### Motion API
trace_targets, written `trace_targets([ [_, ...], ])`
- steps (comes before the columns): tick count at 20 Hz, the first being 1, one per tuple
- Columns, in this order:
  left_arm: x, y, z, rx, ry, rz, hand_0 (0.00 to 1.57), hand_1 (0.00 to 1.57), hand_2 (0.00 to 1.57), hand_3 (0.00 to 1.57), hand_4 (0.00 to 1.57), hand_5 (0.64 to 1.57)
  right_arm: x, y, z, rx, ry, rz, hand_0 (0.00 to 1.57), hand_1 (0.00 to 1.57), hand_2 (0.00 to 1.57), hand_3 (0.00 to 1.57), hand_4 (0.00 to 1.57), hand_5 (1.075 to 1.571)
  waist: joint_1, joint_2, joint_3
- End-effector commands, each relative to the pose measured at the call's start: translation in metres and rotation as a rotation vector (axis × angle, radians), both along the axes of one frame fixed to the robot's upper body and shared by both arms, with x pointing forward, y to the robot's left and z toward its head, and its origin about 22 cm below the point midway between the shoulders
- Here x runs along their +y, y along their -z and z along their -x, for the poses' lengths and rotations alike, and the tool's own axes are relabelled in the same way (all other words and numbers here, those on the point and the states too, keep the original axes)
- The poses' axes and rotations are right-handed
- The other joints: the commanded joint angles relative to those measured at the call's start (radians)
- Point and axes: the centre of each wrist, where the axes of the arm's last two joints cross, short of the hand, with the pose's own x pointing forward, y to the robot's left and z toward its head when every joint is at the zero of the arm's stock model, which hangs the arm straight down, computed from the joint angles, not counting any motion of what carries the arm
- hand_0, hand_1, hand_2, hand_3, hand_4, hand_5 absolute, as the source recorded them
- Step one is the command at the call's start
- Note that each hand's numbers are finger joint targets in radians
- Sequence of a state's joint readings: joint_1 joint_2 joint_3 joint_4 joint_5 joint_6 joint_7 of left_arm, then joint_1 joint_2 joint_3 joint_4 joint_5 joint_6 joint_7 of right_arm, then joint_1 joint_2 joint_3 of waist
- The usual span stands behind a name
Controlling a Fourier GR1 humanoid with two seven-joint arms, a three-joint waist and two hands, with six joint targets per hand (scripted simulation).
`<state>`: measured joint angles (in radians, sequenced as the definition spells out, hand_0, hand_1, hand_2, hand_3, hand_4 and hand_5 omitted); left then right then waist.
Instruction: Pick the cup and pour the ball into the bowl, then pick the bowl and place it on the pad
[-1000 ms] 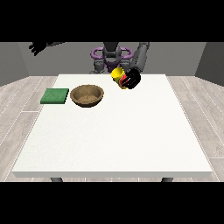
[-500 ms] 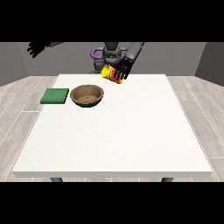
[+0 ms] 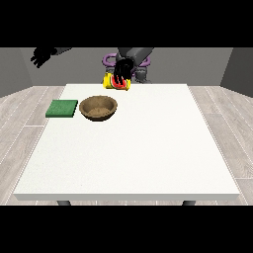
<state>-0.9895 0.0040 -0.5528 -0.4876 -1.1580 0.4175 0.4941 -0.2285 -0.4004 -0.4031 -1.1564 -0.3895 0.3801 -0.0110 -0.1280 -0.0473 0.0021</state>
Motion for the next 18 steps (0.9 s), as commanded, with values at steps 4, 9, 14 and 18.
trace_targets([
  [4, -0.028, -0.016, 0.007, -0.077, -0.031, -0.321, 0.73, 0.73, 1.57, 1.57, 1.01, 1.57, 0.009, 0.001, -0.017, -0.014, -0.019, -0.02, 0.0, 0.0, 0.0, 0.3, 0.7, 1.555, -0.025, 0.009, -0.0008],
  [9, -0.04, -0.004, 0.034, 0.035, 0.061, -0.395, 0.33, 0.33, 1.28, 1.57, 1.09, 1.569, 0.024, 0.012, -0.02, 0.038, -0.003, -0.015, 0.0, 0.0, 0.0, 0.33, 0.69, 1.549, -0.009, -0.046, -0.0018],
  [14, -0.047, -0.001, 0.052, 0.025, 0.091, -0.387, 0.0, 0.0, 1.06, 1.55, 1.11, 1.57, 0.023, 0.014, -0.017, 0.041, -0.003, -0.008, 0.0, 0.0, 0.0, 0.14, 0.73, 1.546, 0.014, -0.048, -0.002],
  [18, -0.021, -0.058, 0.013, -0.069, 0.052, -0.044, 0.75, 0.75, 1.57, 1.54, 1.11, 1.556, 0.008, 0.002, -0.017, 0.023, 0.074, 0.009, 0.0, 0.0, 0.0, 0.14, 0.73, 1.546, 0.101, -0.028, -0.0033],
])
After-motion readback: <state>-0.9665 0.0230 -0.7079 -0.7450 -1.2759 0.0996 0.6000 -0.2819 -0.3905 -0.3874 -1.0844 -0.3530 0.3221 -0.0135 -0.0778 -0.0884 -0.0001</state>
